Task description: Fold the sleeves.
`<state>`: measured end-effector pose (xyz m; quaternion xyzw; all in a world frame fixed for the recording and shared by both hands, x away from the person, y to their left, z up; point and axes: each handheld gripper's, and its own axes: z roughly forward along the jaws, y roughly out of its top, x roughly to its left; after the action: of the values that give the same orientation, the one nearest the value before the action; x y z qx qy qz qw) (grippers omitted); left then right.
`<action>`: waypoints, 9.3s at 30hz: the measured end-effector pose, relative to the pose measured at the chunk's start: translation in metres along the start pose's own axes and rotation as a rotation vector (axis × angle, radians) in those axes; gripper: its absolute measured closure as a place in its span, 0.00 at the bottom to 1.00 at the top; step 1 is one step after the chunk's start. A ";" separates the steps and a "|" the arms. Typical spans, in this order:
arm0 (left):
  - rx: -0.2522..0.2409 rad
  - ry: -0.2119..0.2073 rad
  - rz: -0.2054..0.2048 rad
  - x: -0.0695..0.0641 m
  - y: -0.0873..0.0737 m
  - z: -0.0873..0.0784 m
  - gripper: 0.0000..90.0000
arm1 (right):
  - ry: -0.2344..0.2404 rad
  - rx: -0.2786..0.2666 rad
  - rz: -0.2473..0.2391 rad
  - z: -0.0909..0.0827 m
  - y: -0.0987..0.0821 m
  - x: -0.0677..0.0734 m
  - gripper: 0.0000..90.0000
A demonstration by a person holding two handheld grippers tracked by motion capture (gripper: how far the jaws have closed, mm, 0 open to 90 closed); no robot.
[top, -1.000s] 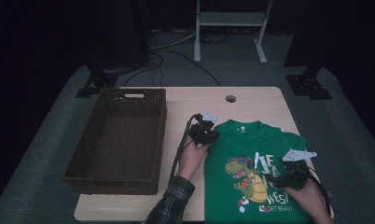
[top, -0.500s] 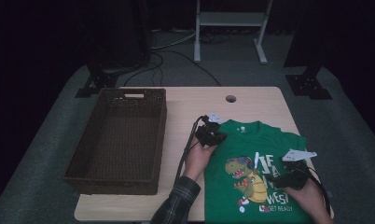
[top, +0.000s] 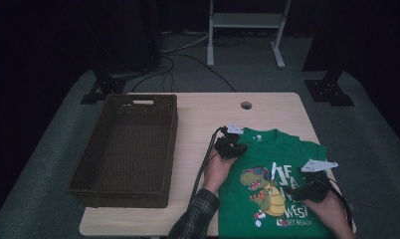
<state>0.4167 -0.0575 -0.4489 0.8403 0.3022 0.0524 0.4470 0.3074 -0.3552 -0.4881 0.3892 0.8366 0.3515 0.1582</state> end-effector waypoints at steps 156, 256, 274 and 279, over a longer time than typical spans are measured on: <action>0.128 0.102 0.180 -0.023 -0.082 -0.040 0.00 | -0.073 0.068 0.105 -0.004 0.083 -0.062 0.00; 0.127 0.102 0.179 -0.023 -0.082 -0.040 0.00 | -0.185 0.021 0.075 -0.022 0.073 -0.064 0.97; 0.126 0.102 0.180 -0.023 -0.082 -0.040 0.00 | -0.138 0.004 0.025 -0.017 0.088 -0.044 0.97; 0.125 0.102 0.178 -0.023 -0.082 -0.040 0.00 | -0.124 0.012 0.002 -0.012 0.094 -0.038 0.97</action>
<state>0.3457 -0.0078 -0.4850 0.8864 0.2514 0.1156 0.3712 0.3763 -0.3478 -0.4131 0.4119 0.8270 0.3218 0.2068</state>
